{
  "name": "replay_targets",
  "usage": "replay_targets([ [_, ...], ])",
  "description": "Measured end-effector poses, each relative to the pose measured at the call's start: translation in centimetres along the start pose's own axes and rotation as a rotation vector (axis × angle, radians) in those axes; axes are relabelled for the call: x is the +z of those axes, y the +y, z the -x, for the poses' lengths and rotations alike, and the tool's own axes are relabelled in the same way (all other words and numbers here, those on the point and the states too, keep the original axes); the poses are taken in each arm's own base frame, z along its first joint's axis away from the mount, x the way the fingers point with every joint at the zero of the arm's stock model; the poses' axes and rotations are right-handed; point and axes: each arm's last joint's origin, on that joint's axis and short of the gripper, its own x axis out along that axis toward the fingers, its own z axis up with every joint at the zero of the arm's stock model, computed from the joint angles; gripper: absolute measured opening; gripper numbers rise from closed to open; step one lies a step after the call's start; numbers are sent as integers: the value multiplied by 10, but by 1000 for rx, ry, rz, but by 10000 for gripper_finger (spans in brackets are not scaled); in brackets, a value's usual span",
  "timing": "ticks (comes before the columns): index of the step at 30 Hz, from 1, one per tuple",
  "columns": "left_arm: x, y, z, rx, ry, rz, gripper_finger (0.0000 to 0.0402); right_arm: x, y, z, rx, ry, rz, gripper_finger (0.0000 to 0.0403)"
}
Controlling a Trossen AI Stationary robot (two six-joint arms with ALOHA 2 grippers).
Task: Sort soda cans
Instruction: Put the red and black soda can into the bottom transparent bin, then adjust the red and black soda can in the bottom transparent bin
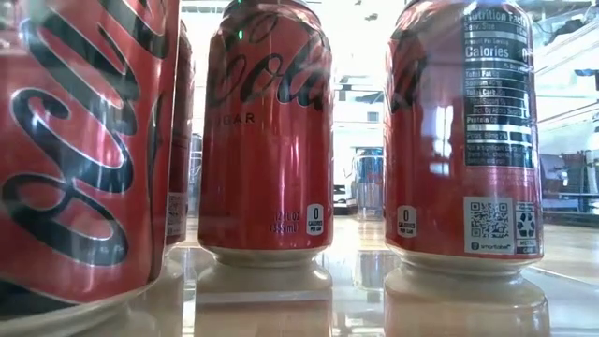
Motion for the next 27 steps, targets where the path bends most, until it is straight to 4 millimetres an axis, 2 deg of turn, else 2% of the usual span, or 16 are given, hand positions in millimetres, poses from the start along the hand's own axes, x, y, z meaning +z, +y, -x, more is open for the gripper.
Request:
replay_targets([
  [9, -4, 0, 5, 39, 11, 43, 379, 0, 0, 0, 1, -1, 22, 172],
  [12, -6, -8, 19, 89, -39, 29, 379, 0, 0, 0, 3, 0, 29, 207],
  [16, -13, -17, 46, 149, -120, 41, 379, 0, 1, 0, 13, 3, 22, 262],
  [22, -38, -45, 77, 390, -263, 33, 380, 1, 7, -5, 20, 1, 16, 325],
  [27, -69, -73, 86, 580, -445, 52, 380, -6, 21, -28, -18, 58, 58, 348],
])
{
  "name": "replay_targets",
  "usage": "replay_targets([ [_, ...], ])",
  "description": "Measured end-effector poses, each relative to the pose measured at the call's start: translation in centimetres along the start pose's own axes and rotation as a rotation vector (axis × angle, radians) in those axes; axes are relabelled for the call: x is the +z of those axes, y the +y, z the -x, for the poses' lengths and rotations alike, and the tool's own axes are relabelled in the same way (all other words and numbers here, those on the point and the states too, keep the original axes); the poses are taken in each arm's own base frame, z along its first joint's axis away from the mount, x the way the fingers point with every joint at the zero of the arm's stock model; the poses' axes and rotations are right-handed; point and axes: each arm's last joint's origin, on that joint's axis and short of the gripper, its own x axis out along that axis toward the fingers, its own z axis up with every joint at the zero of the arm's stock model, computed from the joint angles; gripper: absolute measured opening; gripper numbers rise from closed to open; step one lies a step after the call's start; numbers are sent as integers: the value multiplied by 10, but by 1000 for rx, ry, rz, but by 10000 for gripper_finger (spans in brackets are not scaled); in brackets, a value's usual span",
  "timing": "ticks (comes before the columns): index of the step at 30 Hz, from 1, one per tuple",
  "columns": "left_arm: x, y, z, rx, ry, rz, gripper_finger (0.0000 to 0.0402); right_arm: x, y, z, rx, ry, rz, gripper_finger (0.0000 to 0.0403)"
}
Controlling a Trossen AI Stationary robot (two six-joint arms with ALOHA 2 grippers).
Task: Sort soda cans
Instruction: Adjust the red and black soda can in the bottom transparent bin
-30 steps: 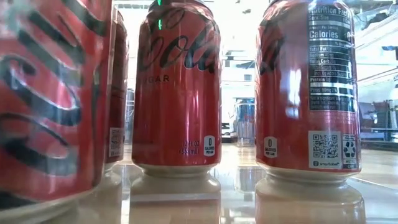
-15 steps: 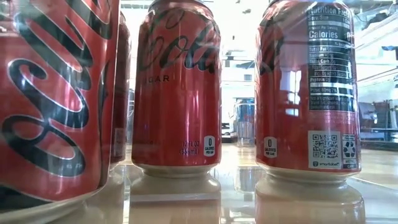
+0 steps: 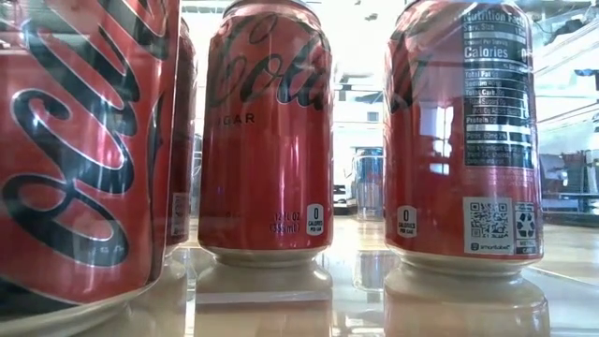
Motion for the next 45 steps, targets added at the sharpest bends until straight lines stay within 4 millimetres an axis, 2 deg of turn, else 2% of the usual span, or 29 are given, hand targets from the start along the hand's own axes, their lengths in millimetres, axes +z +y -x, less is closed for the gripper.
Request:
replay_targets([
  [3, -18, -1, 12, 49, -44, 52, 380, -1, 5, -13, -30, 14, 60, 349],
  [7, -47, 3, 16, 86, -72, 112, 380, 9, -4, -18, -70, -6, 110, 349],
  [12, -77, 15, 10, 64, -134, 215, 380, 14, -13, -12, -35, 34, 92, 350],
  [16, -96, 20, 2, 26, -187, 247, 380, 11, -8, -10, 67, 156, 123, 350],
  [19, -106, 25, -4, 17, -216, 258, 380, 13, -1, -10, 150, 175, 144, 350],
  [26, -119, 27, -12, 18, -233, 271, 380, 30, 6, -23, 313, 193, 141, 350],
  [32, -127, 24, -14, 9, -225, 283, 380, 39, 1, -35, 309, 207, 100, 351],
  [40, -130, 20, -10, -20, -218, 276, 380, 39, 3, -43, 330, 278, 45, 396],
  [45, -130, 20, -10, -20, -218, 274, 380, 31, 14, -54, 333, 333, 60, 398],
])
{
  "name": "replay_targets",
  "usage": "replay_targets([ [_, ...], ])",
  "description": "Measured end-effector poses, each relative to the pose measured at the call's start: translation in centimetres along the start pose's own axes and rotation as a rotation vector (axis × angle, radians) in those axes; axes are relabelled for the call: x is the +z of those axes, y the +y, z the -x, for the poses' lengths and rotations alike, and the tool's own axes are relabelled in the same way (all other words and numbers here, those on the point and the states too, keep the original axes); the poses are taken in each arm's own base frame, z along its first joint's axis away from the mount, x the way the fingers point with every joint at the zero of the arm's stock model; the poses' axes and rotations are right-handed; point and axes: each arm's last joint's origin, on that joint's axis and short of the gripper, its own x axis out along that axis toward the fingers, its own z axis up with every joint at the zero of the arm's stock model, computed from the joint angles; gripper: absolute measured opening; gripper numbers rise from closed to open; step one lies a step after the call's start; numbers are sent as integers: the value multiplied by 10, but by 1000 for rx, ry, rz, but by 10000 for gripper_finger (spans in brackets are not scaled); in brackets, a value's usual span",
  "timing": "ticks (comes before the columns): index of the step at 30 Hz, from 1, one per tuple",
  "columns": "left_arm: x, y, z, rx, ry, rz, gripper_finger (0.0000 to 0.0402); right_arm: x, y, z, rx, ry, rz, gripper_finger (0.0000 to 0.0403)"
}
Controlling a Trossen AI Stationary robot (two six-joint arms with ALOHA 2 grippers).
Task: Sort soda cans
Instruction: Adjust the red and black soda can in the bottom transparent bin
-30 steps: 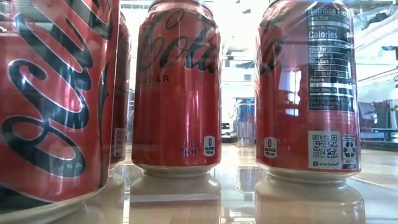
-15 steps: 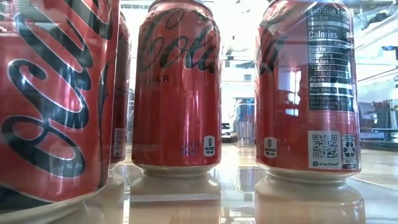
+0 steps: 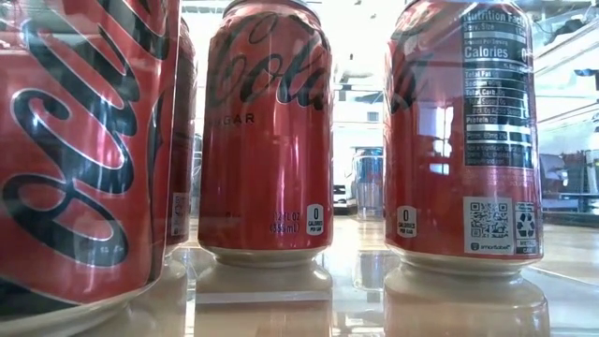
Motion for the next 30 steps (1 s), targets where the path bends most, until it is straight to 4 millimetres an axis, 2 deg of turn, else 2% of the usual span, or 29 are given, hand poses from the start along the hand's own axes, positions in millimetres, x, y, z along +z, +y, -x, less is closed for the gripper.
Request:
replay_targets([
  [9, 0, 0, 0, 0, 0, -1, 380, 2, -2, -21, -17, 89, 3, 397],
  [15, 0, 0, 0, 3, 2, -6, 380, 4, 0, -29, 15, 117, 0, 343],
  [20, -1, 1, 0, 4, 4, -8, 380, 9, 11, -27, 117, 54, 23, 304],
  [30, 0, 1, -1, 10, 4, -10, 380, 1, 29, -21, 214, 4, 170, 310],
])
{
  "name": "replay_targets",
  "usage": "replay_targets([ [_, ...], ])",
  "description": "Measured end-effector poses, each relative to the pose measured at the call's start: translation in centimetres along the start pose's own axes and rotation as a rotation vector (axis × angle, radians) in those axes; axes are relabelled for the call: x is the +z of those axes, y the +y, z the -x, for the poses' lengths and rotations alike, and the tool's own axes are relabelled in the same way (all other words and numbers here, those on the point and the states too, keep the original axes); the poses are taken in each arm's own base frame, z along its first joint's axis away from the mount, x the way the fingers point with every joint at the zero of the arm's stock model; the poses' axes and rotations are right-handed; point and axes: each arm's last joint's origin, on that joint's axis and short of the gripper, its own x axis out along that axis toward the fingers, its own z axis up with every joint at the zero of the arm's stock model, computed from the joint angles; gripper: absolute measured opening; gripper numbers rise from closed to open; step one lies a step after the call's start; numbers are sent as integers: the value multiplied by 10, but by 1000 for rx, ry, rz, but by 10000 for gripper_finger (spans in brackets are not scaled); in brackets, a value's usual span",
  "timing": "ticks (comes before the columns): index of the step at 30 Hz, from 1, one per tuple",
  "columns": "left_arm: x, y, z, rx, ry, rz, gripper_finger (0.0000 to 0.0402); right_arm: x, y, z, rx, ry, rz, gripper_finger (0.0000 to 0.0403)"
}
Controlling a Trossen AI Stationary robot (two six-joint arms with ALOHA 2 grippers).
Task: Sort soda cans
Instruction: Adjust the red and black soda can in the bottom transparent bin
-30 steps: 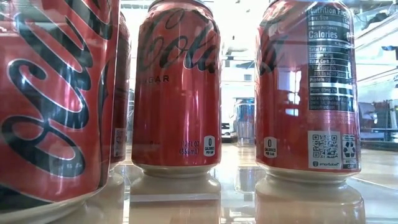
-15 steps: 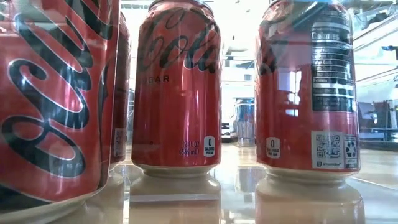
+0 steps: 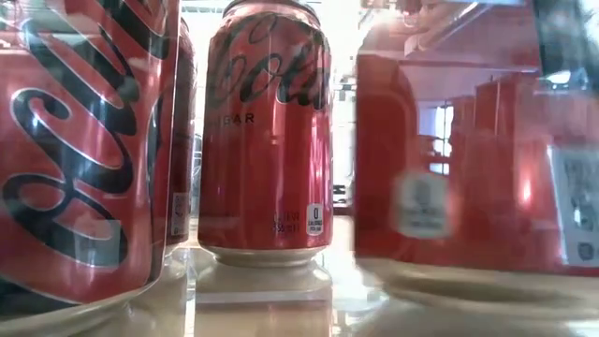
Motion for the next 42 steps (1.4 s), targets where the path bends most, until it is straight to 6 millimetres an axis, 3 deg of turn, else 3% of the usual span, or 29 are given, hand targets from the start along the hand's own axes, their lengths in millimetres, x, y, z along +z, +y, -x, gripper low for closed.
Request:
replay_targets([
  [5, 2, 3, -4, 16, 1, 6, 380, 8, 4, 0, 25, -93, 1, 310],
  [18, 3, 3, -5, 20, 1, -4, 380, 19, -2, -6, 24, -143, 43, 315],
  [22, 3, 3, -5, 19, 0, -1, 380, 21, -3, -22, 29, -125, 74, 336],
  [29, 3, 3, -5, 19, 1, -2, 380, 22, -10, -34, 54, -62, 75, 394],
  [36, 3, 3, -5, 20, 2, -4, 380, 25, -9, -27, 64, -62, 69, 395],
  [42, 3, 3, -5, 20, 2, -2, 380, 29, -4, -9, 78, -65, 59, 397],
])
